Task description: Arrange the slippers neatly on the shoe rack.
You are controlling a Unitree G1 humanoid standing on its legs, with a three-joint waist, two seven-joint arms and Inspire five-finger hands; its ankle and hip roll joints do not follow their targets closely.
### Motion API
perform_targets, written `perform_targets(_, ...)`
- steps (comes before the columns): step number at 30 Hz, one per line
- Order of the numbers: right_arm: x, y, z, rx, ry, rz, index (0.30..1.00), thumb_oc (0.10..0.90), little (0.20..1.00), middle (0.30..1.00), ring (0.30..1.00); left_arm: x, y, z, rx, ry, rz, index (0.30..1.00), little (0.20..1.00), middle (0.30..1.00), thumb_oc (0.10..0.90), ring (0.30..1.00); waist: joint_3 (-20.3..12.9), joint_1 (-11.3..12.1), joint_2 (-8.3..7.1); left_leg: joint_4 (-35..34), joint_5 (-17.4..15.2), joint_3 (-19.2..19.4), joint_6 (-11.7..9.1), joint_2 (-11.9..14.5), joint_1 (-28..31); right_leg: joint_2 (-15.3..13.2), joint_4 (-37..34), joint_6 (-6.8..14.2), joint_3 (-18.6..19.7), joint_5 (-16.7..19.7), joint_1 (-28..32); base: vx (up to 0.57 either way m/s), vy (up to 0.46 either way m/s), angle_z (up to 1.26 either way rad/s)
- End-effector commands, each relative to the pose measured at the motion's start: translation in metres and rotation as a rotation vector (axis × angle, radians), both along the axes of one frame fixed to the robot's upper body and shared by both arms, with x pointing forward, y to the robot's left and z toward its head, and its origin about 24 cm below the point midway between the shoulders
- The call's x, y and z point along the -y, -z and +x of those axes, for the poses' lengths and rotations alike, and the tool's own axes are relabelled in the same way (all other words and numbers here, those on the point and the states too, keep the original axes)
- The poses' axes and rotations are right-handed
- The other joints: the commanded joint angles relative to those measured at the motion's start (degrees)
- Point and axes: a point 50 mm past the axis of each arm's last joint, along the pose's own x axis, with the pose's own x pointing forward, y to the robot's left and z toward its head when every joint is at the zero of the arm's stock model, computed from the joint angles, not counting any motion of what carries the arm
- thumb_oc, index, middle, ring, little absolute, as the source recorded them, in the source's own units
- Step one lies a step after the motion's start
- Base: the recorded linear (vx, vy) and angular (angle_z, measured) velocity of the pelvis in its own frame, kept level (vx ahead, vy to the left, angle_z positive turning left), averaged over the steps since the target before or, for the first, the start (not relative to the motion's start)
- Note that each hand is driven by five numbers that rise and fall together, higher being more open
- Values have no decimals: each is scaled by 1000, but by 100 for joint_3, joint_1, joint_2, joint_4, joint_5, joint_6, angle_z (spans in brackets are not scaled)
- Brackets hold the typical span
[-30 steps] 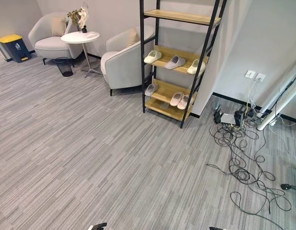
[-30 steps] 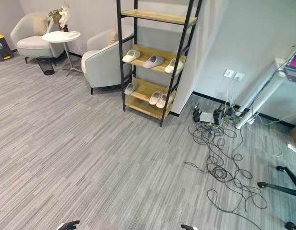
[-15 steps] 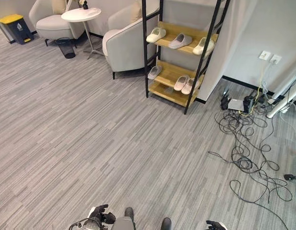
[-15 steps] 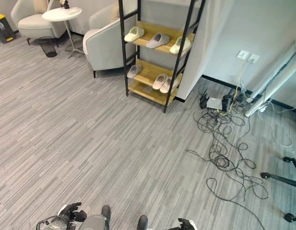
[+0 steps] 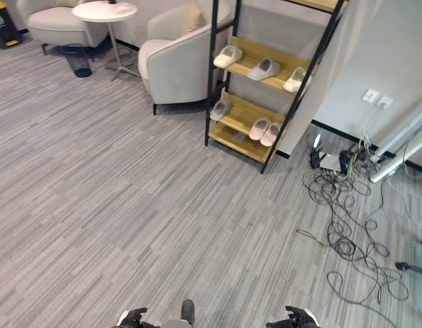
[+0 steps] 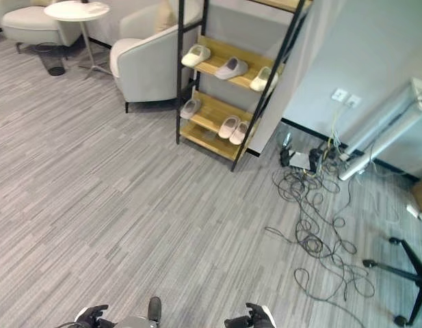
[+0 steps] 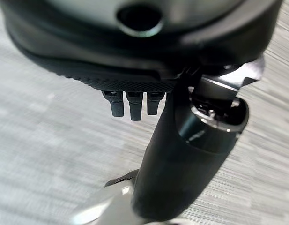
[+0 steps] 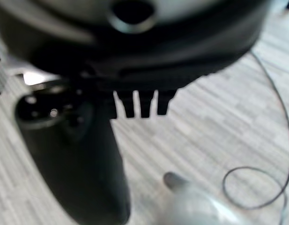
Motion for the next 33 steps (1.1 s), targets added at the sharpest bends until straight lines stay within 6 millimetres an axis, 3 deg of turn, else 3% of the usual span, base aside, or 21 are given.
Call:
perform_targets(1, 21, -11, 16, 63, -6, -95, 900, 800, 900, 900, 900, 2, -6, 20, 66, 41, 13, 900, 900, 900, 800, 900, 94, 39, -83, 667, -510, -201, -300, 84, -207, 89, -964, -109, -507, 703, 516, 285, 156, -4)
perform_targets(4, 24, -11, 13, 47, -13, -118, 900, 800, 900, 900, 900, 6, -7, 27, 84, 65, 15, 900, 900, 900, 800, 900, 104, -30, -50, 524, -619, -207, -312, 58, 51, 79, -1479, -192, -751, 575, 398, 223, 31, 1)
perform_targets(8, 28, -9, 7, 10, -13, -125, 900, 800, 900, 900, 900, 13, -11, 41, 118, 117, 10, 900, 900, 900, 800, 900, 159, -318, -117, 309, -841, -390, -358, -111, 576, 275, -2837, -49, -646, 1076, -107, 322, -13, 1)
perform_targets(12, 31, -5, -7, -29, 1, -122, 900, 800, 900, 900, 900, 17, -11, 43, 125, 144, 5, 900, 900, 900, 800, 900, 102, -421, -128, 186, -1029, -526, -419, -149, 915, 350, -3165, -31, -524, 1262, -29, 309, -52, 24)
perform_targets(17, 32, -2, -19, -65, -3, -119, 900, 800, 900, 900, 900, 21, -6, 34, 92, 138, -14, 900, 900, 900, 800, 900, -94, -477, -36, 338, -1126, -643, -613, 106, 1117, 501, -3075, -180, -547, 1143, 153, 308, -82, 32)
perform_targets(18, 31, -3, -15, -49, -10, -112, 900, 800, 900, 900, 900, 24, -6, 35, 94, 140, -25, 900, 900, 900, 800, 900, -22, -441, -35, 1341, -732, -622, -858, 234, 713, 593, -3129, -324, -539, 1020, 388, 169, -147, 5)
perform_targets(20, 32, -5, -9, -27, -3, -115, 900, 800, 900, 900, 900, 26, -8, 41, 115, 139, -30, 900, 900, 900, 800, 900, 181, -312, -161, 2662, -278, -579, -906, 314, -74, 541, -3164, -495, -576, 897, 590, 147, -186, -6)
perform_targets(22, 32, -6, -4, -14, -1, -116, 900, 800, 900, 900, 900, 25, -10, 44, 125, 130, -28, 900, 900, 900, 800, 900, 282, -201, -261, 3410, -184, -448, -839, 443, -585, 571, -3204, -642, -624, 732, 772, 201, -143, -7)
perform_targets(23, 33, -7, -3, -7, 12, -117, 900, 800, 900, 900, 900, 25, -9, 44, 122, 128, -26, 900, 900, 900, 800, 900, 327, -80, -282, 3499, -366, -273, -750, 552, -946, 639, -3239, -681, -655, 571, 980, 212, -73, -11)
perform_targets(25, 33, -8, -3, -1, 17, -116, 900, 800, 900, 900, 900, 24, -9, 42, 116, 128, -23, 900, 900, 900, 800, 900, 327, -38, -293, 3356, -420, -235, -727, 537, -1055, 664, -3264, -664, -648, 517, 1076, 206, -11, -4)
perform_targets(28, 34, -8, -3, 8, 24, -115, 900, 800, 900, 900, 900, 22, -6, 34, 87, 128, -19, 900, 900, 900, 800, 900, 261, -8, -309, 2144, -456, 85, -686, 551, -1112, 720, -3394, -571, -727, 333, 1319, 292, 77, -2)
perform_targets(29, 35, -8, -4, 7, 28, -118, 900, 800, 900, 900, 900, 21, -6, 32, 81, 123, -17, 900, 900, 900, 800, 900, 225, 17, -264, 1664, -243, 178, -714, 527, -1166, 779, -3443, -546, -729, 267, 1432, 411, 204, 41)
perform_targets(30, 35, -8, -5, 5, 28, -120, 900, 800, 900, 900, 900, 19, -5, 28, 71, 119, -13, 900, 900, 900, 800, 900, 204, 98, -169, 916, 205, 115, -812, 448, -1198, 900, -3460, -530, -643, 141, 1605, 384, 206, 54)
perform_targets(32, 34, -8, -5, 8, 31, -118, 900, 800, 900, 900, 900, 16, -4, 26, 68, 108, -10, 900, 900, 900, 800, 900, 198, 211, -125, 740, 471, -75, -891, 388, -1438, 992, -3411, -548, -549, 32, 1740, 319, 188, 34)
perform_targets(33, 33, -7, -6, 2, 25, -116, 900, 800, 900, 900, 900, 15, -4, 23, 61, 99, -11, 900, 900, 900, 800, 900, 174, 224, -130, 538, 407, -110, -850, 365, -1293, 992, -3369, -528, -496, -26, 1805, 183, 126, -3)
